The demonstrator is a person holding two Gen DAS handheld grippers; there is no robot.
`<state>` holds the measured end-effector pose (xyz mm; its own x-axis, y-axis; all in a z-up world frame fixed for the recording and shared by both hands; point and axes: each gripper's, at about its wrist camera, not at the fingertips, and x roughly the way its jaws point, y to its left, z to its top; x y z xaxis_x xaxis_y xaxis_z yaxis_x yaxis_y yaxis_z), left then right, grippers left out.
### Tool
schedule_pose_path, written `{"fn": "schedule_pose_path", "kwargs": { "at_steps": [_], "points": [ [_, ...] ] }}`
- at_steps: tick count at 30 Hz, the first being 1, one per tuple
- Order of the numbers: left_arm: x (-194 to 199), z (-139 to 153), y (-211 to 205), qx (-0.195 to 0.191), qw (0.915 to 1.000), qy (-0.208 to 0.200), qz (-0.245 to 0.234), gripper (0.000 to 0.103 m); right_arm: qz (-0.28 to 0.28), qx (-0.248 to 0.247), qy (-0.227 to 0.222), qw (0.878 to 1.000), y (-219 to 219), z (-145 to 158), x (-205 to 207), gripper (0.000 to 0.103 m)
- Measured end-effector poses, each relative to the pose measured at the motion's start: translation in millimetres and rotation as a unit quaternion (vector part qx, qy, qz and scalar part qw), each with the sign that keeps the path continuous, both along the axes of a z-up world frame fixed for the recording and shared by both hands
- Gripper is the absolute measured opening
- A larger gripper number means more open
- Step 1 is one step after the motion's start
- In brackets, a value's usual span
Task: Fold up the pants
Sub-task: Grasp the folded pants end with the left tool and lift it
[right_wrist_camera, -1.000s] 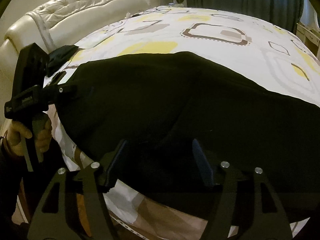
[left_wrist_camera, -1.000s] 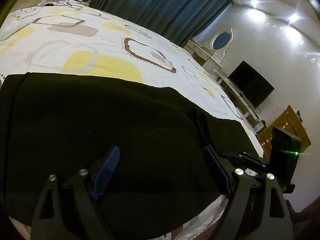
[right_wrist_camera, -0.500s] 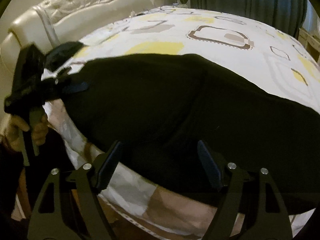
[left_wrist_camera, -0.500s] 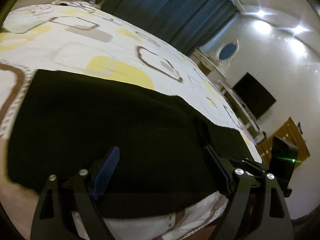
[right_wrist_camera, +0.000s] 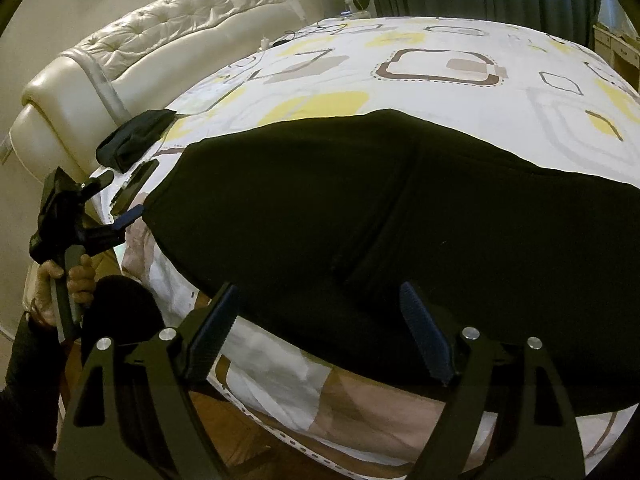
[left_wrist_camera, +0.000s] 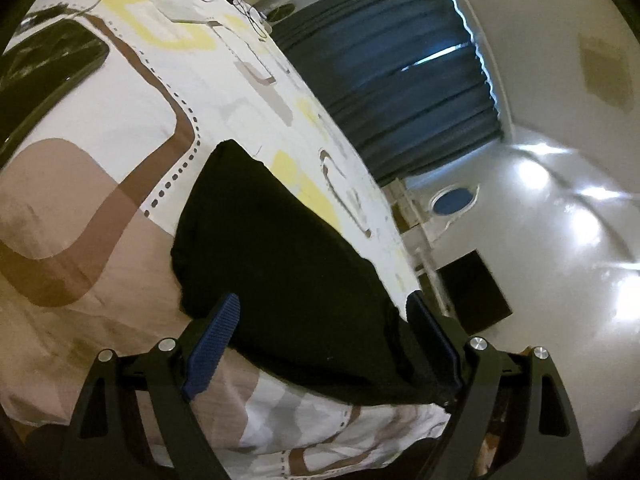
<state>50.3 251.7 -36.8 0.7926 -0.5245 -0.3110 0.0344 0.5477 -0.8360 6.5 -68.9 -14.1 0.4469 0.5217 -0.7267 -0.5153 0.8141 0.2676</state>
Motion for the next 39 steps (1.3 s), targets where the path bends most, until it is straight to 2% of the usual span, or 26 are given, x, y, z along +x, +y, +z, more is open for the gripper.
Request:
{"fn": "schedule_pose_path", "kwargs": {
  "at_steps": [3,7,11,14,22,28,30,32,33,35,39],
  "points": [
    [0.5,-6.5,1.7,-0.010,0.9998,0.007,0.013,0.084,0.000,0.002,0.004,1.000,-0.6,-1.6,0.9,0.083],
    [-7.4,-10.3,8.2,-0.031,0.9979,0.005,0.057,0.084,0.000,0.005,0.006,1.000,-0.6,-2.2,0.4,0.083],
    [-8.6,-19.8,6.9,-0.047,0.9947,0.027,0.087,0.084,0.000,0.007,0.009,1.000,0.3,-4.3,1.0,0.084],
    [-1.7,-26.9,4.0,-0.052,0.9935,0.047,0.090,0.084,0.000,0.007,0.008,1.000,1.5,-5.2,1.4,0.085],
    [8.5,-29.8,7.7,-0.070,0.9936,0.040,0.080,0.084,0.002,0.012,0.012,1.000,1.1,-7.2,2.5,0.088],
    [8.7,-33.4,6.4,-0.089,0.9912,0.040,0.090,0.084,0.001,0.016,0.013,1.000,1.3,-8.3,3.4,0.089],
    [2.7,-32.3,0.5,-0.072,0.9920,0.045,0.093,0.074,0.002,0.016,0.012,1.000,1.0,-8.2,3.2,0.089],
    [3.7,-32.2,-1.2,-0.046,0.9920,0.068,0.096,0.026,0.003,0.018,0.013,1.000,0.4,-8.1,3.3,0.089],
    [3.3,-35.4,-1.6,-0.048,0.9914,0.076,0.095,0.022,0.003,0.020,0.013,1.000,-0.3,-8.1,3.3,0.089],
    [0.7,-38.7,-1.0,-0.060,0.9905,0.075,0.098,0.022,0.002,0.023,0.014,1.000,-1.1,-8.1,3.4,0.089],
    [-5.4,-31.1,-3.8,-0.035,0.9920,0.071,0.098,0.021,0.002,0.025,0.015,1.000,-2.2,-7.2,3.5,0.089]
  ]
}}
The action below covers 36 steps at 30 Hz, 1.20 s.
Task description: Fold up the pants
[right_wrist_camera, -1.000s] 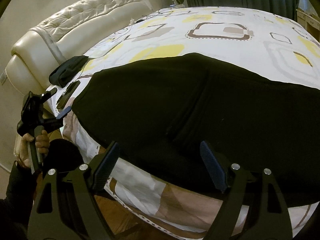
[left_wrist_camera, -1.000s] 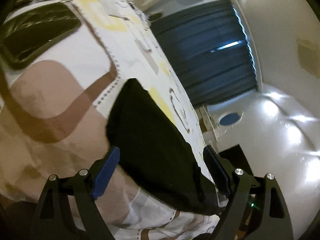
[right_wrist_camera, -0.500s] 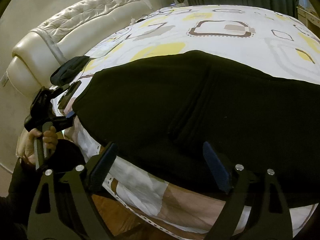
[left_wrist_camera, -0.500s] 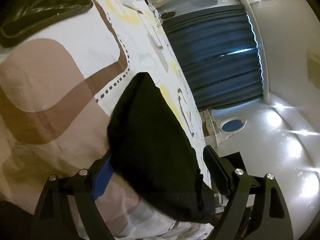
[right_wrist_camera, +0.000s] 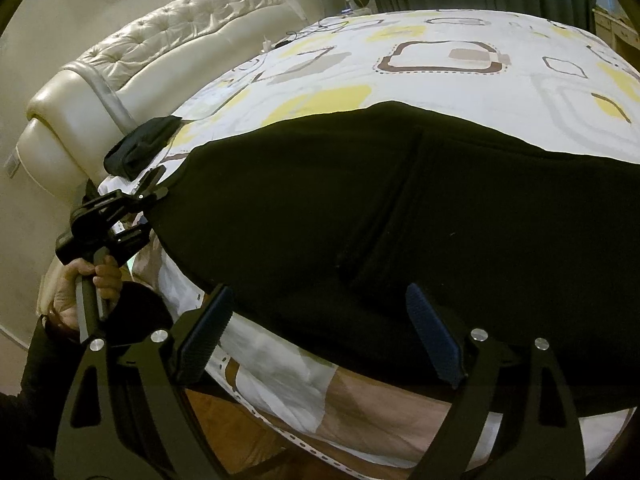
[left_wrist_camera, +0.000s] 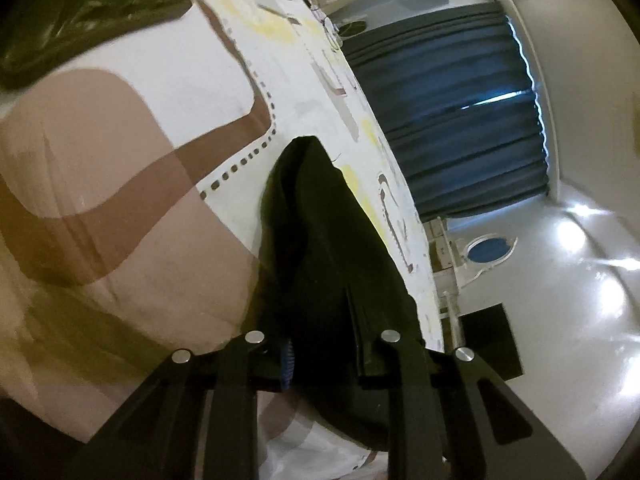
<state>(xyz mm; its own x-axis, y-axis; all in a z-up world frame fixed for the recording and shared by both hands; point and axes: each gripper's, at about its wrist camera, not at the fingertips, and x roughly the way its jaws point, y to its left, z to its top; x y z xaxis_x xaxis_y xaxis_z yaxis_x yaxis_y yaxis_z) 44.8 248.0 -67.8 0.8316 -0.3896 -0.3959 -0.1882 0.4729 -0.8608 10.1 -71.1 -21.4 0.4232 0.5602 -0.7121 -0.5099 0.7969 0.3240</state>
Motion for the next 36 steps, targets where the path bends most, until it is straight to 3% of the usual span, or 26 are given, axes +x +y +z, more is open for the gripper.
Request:
{"fn": "schedule_pose_path", "kwargs": {
  "at_steps": [4,12,17,23,36],
  "points": [
    [-0.5,12.8,-3.1,0.024,0.9997,0.002,-0.005,0.020,-0.002,0.004,0.002,1.000,-2.7,0.3,0.2,0.089],
    [10.4,65.0,-35.9,0.136,0.9899,-0.034,-0.023,0.020,-0.017,0.017,0.008,1.000,-21.1,2.4,0.6,0.089],
    [23.2,90.9,-62.1,0.155,0.9845,-0.067,-0.048,0.020,-0.029,0.033,0.012,0.999,-34.3,6.6,-0.6,0.089],
    [43.1,119.9,-103.3,0.189,0.9718,-0.105,-0.095,0.020,-0.043,0.067,0.011,0.997,-57.5,19.1,-5.8,0.089],
    [83.9,142.4,-204.4,0.201,0.9478,-0.136,-0.206,0.020,-0.112,0.086,-0.007,0.990,-122.8,30.3,-5.4,0.089]
  ]
}}
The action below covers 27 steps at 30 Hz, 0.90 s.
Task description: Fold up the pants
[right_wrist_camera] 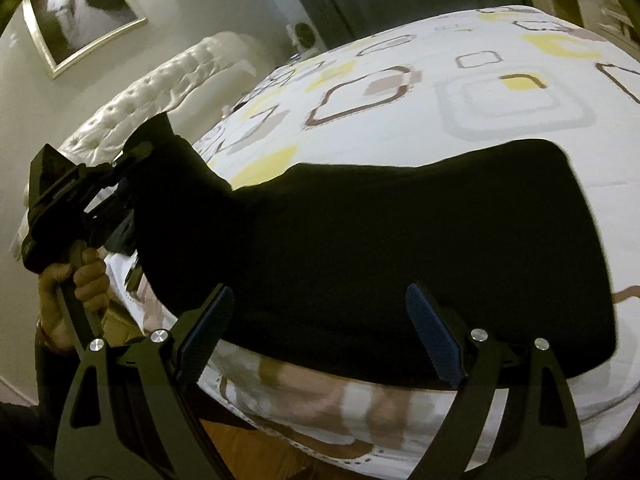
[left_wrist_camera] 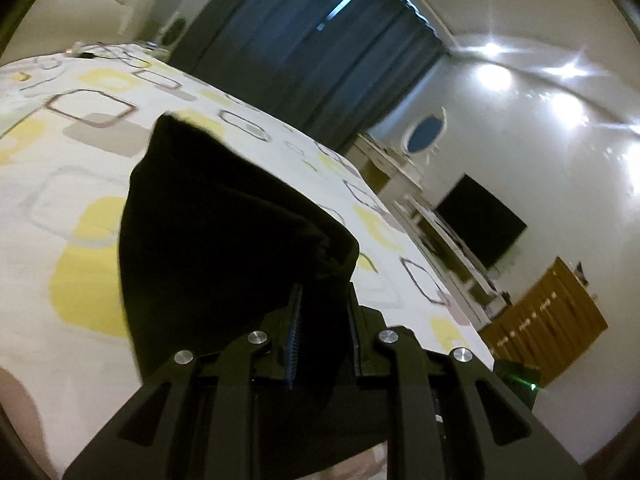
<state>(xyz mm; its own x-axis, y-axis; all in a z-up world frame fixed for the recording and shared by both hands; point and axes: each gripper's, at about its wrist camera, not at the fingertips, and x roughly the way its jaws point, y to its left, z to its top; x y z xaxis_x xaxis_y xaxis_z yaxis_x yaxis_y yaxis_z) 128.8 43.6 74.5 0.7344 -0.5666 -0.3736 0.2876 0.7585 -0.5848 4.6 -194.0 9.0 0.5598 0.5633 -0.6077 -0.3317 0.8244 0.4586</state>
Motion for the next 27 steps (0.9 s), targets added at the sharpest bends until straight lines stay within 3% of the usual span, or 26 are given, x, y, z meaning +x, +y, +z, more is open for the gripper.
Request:
{"fn": "schedule_pose_path", "kwargs": {
  "at_steps": [17,22,27],
  "points": [
    [19.8,-22.9,-143.6,0.039,0.9925,0.038,-0.109,0.020,-0.056,0.035,-0.001,0.998,-66.7,-6.6,-7.7,0.089],
    [18.4,-19.7,-177.0,0.022,0.9869,0.027,-0.157,0.020,-0.063,0.072,0.004,0.995,-90.0,-8.4,-11.4,0.089],
    [11.6,-18.3,-211.6,0.051,0.9800,0.019,-0.191,0.020,-0.074,0.117,0.014,0.990,-114.7,-10.4,-12.5,0.089]
  ]
}}
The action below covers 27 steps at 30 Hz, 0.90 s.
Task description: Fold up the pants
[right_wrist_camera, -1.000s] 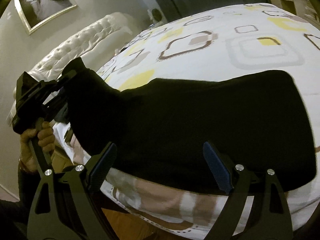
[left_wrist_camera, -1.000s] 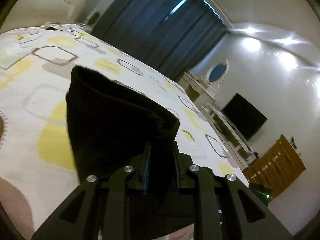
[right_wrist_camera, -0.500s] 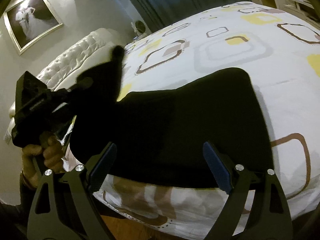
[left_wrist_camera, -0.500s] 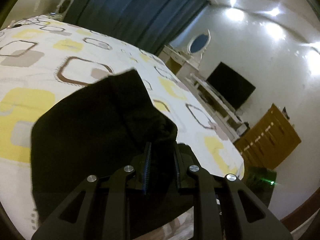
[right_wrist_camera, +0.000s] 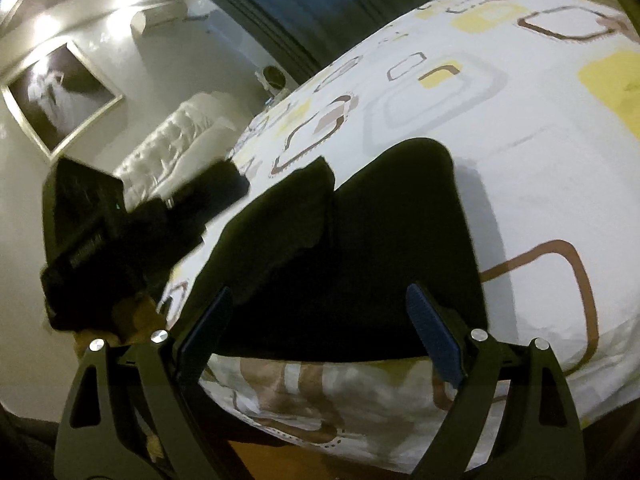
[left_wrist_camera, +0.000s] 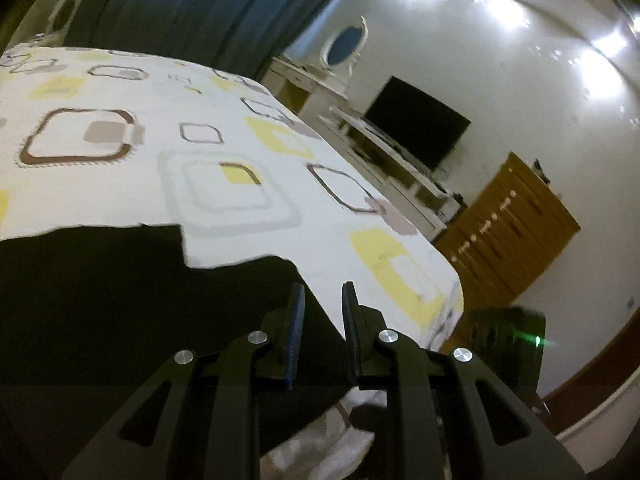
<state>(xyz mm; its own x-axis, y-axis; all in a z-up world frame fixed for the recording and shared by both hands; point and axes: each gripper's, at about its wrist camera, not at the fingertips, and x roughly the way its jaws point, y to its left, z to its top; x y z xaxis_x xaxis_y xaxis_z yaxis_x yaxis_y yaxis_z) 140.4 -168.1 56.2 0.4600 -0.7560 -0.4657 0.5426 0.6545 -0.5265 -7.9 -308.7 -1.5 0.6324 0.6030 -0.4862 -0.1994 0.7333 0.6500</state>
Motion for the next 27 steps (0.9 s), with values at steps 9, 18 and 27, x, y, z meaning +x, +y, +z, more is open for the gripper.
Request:
{"fn": "schedule_pose_path", "kwargs": {
  "at_steps": [9,18,27],
  "points": [
    [-0.2,-5.9,40.1,-0.004,0.9989,0.015,0.044,0.021,0.042,0.078,0.029,0.996,-4.8,6.2,43.0,0.089],
    [1.4,-2.5,130.2,0.024,0.9897,-0.004,0.141,0.068,0.084,0.059,0.113,0.988,26.4,-10.5,115.6,0.089],
    [7.1,-36.3,201.5,0.020,0.9757,0.041,0.214,0.070,0.110,0.028,0.131,0.985,56.4,-9.5,141.5,0.089]
  ]
}}
